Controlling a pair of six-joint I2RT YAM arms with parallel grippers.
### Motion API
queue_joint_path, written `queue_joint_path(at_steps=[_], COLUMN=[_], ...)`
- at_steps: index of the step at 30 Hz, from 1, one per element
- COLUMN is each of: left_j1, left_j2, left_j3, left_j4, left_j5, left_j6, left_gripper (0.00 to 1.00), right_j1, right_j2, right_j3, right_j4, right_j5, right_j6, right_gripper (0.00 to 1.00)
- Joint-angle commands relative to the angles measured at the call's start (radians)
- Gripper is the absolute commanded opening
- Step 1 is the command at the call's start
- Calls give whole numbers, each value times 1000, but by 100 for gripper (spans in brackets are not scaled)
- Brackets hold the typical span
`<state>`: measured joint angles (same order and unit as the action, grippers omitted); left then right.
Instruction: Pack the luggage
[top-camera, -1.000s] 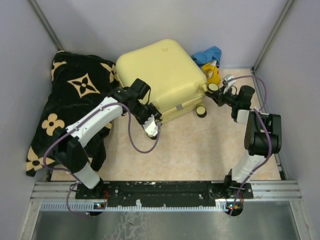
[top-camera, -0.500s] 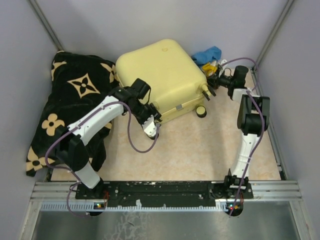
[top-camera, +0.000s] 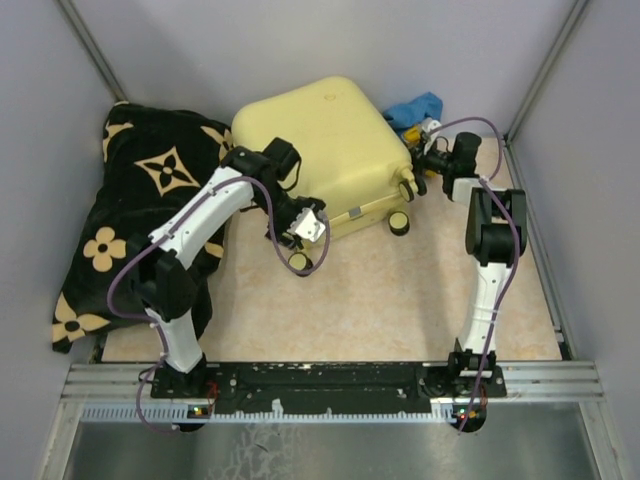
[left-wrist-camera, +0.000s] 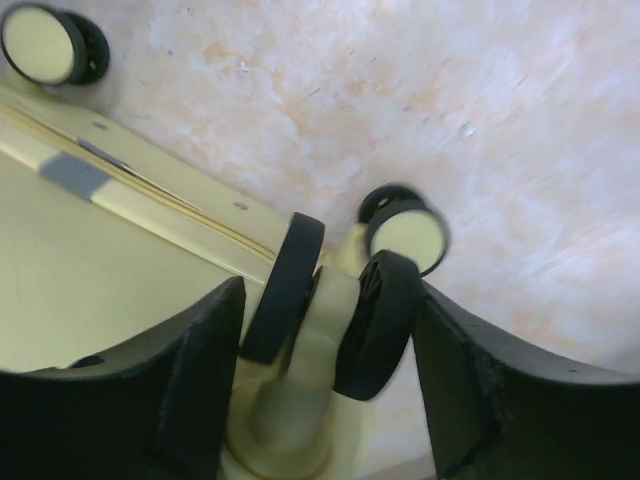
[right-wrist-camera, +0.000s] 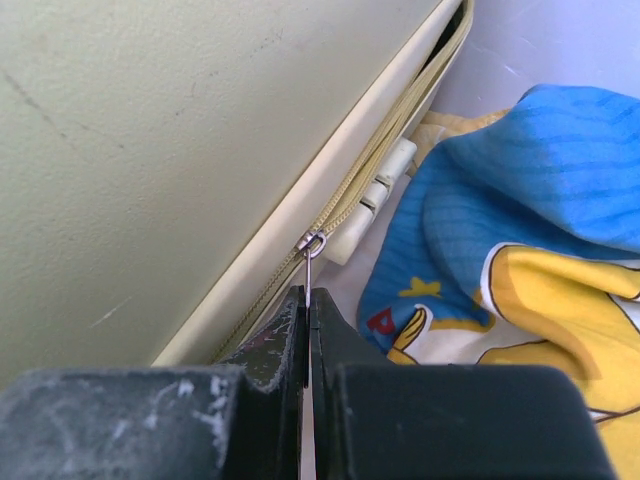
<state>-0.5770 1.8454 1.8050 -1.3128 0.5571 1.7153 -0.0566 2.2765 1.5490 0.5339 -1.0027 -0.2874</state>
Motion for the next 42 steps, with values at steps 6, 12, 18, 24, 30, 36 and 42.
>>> queue_joint_path(at_steps=[6, 12, 18, 24, 30, 36, 42], left_j1=[119, 319, 581, 616, 588, 479, 393], left_j2=[-293, -383, -240, -105, 80, 209, 268], left_j3=[-222, -289, -231, -233, -158, -44, -3], left_j4=[295, 779, 929, 999, 949, 571, 742], left_j5=[118, 93, 126, 218, 535, 598, 481], left_j6=[-540, -1286, -1705, -1814, -1724, -1323, -1396], left_gripper=[100, 99, 99, 98, 91, 83, 72], right_j1=[47, 81, 135, 182, 234, 277, 315], right_j2=[-124, -170, -247, -346, -492, -656, -819], right_j3=[-138, -210, -305, -422, -586, -737, -910], right_j4=[11, 20, 8, -16, -39, -25, 40], right_j5=[-52, -89, -134, -159, -158, -104, 83], right_j6=[-65, -78, -119, -163, -200, -154, 3], right_gripper=[0, 0, 0, 0, 0, 0, 0])
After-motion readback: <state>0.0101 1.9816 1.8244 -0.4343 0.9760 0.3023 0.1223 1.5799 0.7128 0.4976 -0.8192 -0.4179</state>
